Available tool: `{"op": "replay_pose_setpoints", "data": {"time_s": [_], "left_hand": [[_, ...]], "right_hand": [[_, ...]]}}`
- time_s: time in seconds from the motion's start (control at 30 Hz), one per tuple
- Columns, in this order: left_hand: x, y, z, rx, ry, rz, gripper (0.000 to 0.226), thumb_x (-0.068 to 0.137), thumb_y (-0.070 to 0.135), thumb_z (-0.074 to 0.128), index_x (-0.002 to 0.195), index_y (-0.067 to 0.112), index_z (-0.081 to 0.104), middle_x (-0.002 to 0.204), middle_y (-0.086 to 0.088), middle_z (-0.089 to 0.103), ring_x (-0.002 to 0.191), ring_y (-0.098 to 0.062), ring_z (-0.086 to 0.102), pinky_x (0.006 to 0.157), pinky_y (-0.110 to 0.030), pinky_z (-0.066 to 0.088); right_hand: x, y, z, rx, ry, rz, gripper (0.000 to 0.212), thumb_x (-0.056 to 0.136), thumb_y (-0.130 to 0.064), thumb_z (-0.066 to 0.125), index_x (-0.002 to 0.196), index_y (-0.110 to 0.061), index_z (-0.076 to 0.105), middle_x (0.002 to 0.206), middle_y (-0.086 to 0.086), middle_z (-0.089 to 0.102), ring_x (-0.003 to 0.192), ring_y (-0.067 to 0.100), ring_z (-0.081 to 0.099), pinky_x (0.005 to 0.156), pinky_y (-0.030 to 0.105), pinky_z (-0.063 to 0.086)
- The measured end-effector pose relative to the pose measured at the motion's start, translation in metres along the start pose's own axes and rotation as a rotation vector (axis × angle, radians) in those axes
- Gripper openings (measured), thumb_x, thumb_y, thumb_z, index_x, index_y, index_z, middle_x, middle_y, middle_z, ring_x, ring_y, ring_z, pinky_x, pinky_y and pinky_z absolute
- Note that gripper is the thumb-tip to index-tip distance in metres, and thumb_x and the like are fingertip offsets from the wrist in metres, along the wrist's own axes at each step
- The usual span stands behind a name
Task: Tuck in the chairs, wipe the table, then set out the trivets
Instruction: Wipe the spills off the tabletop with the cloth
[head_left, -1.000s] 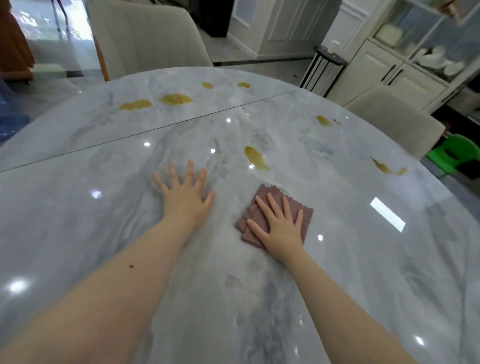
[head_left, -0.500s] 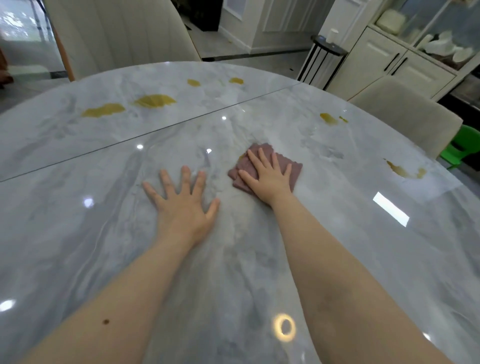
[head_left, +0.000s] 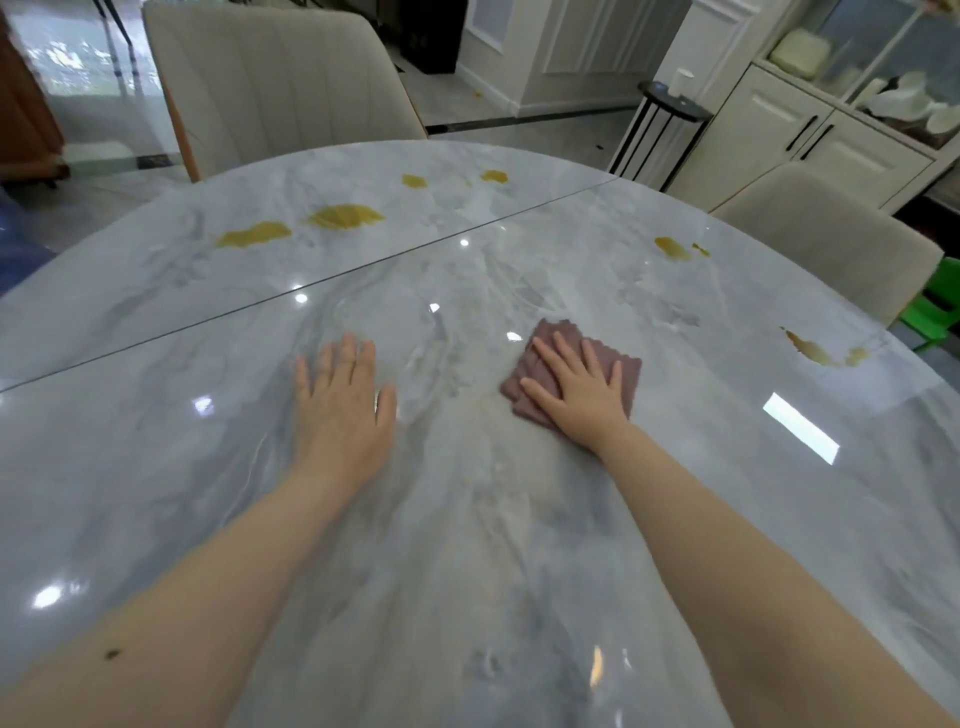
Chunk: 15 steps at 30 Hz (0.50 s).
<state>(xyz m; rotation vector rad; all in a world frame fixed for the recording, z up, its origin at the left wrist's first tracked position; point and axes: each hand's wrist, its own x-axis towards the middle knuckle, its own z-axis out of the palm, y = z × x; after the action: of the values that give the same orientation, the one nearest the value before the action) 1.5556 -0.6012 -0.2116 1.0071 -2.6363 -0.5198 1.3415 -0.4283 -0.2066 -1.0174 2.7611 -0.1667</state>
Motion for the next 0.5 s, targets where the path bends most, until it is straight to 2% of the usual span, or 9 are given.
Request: {"op": "replay_pose_setpoints", "data": {"time_s": [0.1, 0.2, 0.27, 0.4, 0.5], "left_hand": [[-0.015, -0.015, 0.001, 0.096, 0.015, 0.007, 0.053, 0.099, 0.025, 0.031, 0.147, 0.004, 0.022, 0.156, -0.013, 0.019, 0.145, -0.029, 0.012, 0.117, -0.045, -0.001], [-0.020, -0.022, 0.006, 0.138, 0.002, 0.010, 0.056, 0.096, 0.026, 0.019, 0.148, 0.004, 0.022, 0.155, -0.013, 0.021, 0.145, -0.027, 0.015, 0.117, -0.043, 0.002], [-0.020, -0.023, 0.008, 0.149, 0.008, 0.008, 0.058, 0.093, 0.027, 0.019, 0.146, 0.003, 0.027, 0.153, -0.015, 0.026, 0.143, -0.029, 0.020, 0.117, -0.044, 0.007], [-0.020, -0.025, 0.009, 0.165, 0.019, 0.037, 0.069, 0.088, 0.033, 0.008, 0.143, 0.001, 0.032, 0.151, -0.017, 0.031, 0.141, -0.031, 0.026, 0.117, -0.044, 0.010], [-0.021, -0.025, 0.009, 0.168, 0.006, 0.027, 0.068, 0.088, 0.032, 0.007, 0.145, 0.002, 0.030, 0.152, -0.016, 0.029, 0.142, -0.030, 0.024, 0.117, -0.044, 0.008]], "right_hand": [[0.027, -0.041, 0.006, 0.000, 0.000, 0.065, 0.067, 0.089, -0.069, 0.031, 0.148, -0.048, 0.009, 0.160, -0.014, 0.001, 0.147, 0.023, -0.009, 0.111, 0.062, -0.011], [0.031, -0.088, 0.014, 0.022, -0.001, -0.080, 0.066, 0.089, -0.067, 0.033, 0.147, -0.048, 0.010, 0.160, -0.014, 0.003, 0.148, 0.023, -0.008, 0.111, 0.062, -0.012], [0.011, -0.107, 0.020, 0.013, -0.004, -0.228, 0.064, 0.089, -0.065, 0.037, 0.147, -0.049, 0.013, 0.159, -0.015, 0.005, 0.148, 0.021, -0.006, 0.112, 0.060, -0.011], [-0.043, -0.077, 0.026, -0.072, -0.020, -0.519, 0.063, 0.087, -0.068, 0.030, 0.145, -0.054, 0.009, 0.158, -0.022, 0.005, 0.148, 0.014, -0.006, 0.114, 0.051, -0.012], [-0.038, -0.034, 0.016, -0.072, -0.031, -0.406, 0.066, 0.080, -0.074, 0.022, 0.142, -0.057, 0.007, 0.156, -0.025, 0.003, 0.148, 0.012, -0.006, 0.116, 0.053, -0.007]]}}
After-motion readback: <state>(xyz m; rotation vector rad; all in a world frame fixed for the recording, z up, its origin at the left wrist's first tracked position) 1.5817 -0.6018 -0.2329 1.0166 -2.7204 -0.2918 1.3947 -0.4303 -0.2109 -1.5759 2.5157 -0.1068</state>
